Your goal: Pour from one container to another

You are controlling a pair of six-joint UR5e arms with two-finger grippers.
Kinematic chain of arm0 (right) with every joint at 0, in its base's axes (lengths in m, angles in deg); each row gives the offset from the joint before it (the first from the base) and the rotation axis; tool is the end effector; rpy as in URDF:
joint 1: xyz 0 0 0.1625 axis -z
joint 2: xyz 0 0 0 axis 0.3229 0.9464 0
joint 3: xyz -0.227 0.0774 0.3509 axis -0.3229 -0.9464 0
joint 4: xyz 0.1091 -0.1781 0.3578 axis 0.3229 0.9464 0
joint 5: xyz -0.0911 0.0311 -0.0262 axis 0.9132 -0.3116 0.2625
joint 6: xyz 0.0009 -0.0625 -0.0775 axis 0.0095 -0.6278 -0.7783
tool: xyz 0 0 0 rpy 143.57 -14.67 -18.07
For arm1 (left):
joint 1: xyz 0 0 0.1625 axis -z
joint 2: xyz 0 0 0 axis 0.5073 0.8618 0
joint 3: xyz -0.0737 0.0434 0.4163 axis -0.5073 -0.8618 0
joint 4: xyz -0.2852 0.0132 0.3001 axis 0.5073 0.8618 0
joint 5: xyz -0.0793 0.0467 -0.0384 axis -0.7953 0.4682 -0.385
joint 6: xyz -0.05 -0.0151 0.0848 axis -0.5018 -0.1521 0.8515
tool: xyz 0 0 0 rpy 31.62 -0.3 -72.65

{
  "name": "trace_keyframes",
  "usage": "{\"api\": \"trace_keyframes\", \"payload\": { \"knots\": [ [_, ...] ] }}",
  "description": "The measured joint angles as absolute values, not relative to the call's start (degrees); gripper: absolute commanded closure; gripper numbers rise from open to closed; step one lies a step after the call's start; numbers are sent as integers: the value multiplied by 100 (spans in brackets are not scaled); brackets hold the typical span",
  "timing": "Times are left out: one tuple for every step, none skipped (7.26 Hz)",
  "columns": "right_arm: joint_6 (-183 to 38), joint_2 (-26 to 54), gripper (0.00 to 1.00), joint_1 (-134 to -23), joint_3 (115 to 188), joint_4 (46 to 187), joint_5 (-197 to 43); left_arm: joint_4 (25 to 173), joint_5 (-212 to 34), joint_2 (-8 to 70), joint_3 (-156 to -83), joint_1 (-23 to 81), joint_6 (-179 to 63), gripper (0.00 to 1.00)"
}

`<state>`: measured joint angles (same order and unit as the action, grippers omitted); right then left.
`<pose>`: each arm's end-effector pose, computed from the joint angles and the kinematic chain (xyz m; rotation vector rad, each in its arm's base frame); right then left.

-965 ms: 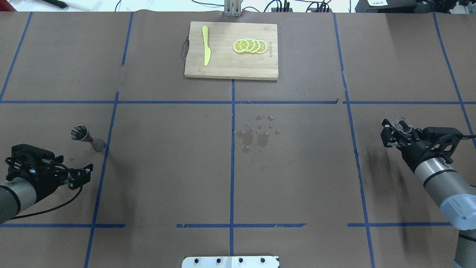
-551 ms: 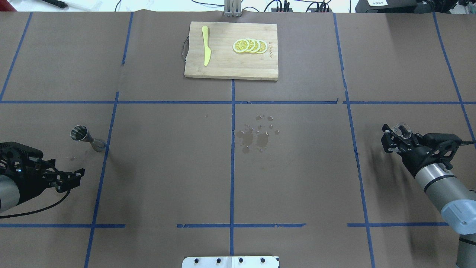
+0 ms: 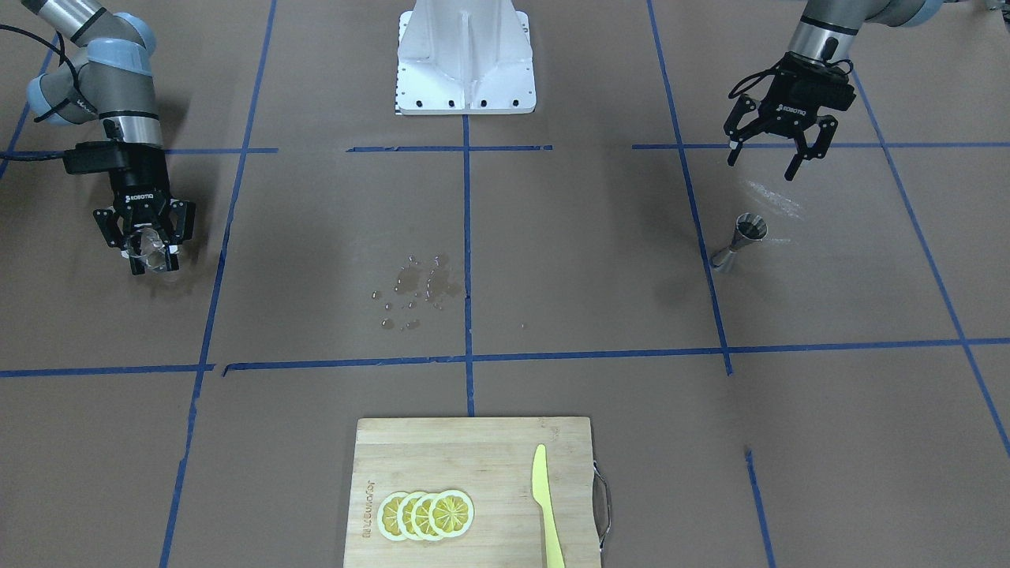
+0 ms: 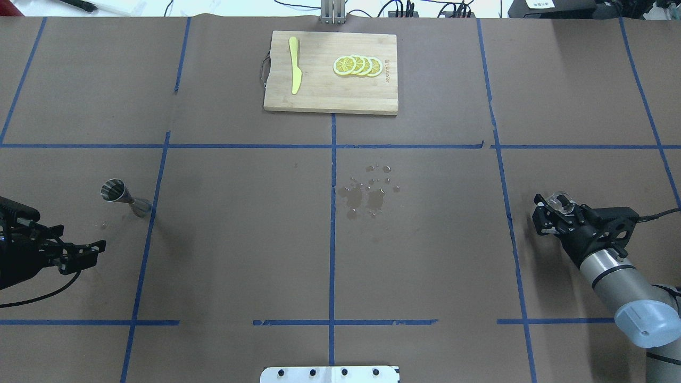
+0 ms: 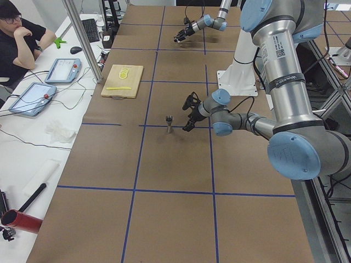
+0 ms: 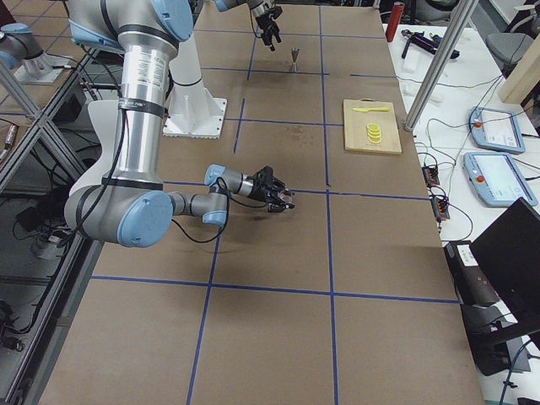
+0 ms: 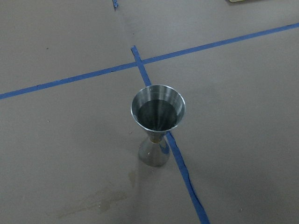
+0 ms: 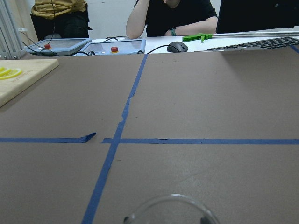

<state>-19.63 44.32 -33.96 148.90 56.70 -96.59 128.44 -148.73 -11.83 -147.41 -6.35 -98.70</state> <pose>-0.3504 -0.3085 0.5882 1.0152 -0.7579 0.3705 0.2639 -0.2806 0.4744 0.6423 0.8653 0.0848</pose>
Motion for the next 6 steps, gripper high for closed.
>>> {"api": "trace_keyframes", "payload": {
  "knots": [
    [-2047, 4333, 80, -3366, 14762, 5655, -9630, 12846, -14897, -1202, -14762, -608, -9848, 0],
    [-2087, 4288, 40, -3357, 14705, 5644, -9630, 12847, -14910, -1211, -14768, -595, -9834, 0],
    [-2120, 4275, 0, -3357, 14688, 5640, -9637, 12847, -14920, -1216, -14771, -592, -9829, 0],
    [-2190, 4273, 0, -3361, 14693, 5638, -9643, 12847, -14945, -1222, -14773, -589, -9826, 0],
    [-2274, 4271, 0, -3368, 14707, 5633, -9646, 12847, -14976, -1226, -14771, -585, -9828, 0],
    [-2320, 4270, 0, -3373, 14730, 5630, -9652, 12847, -14988, -1228, -14768, -582, -9831, 0]
  ]
}}
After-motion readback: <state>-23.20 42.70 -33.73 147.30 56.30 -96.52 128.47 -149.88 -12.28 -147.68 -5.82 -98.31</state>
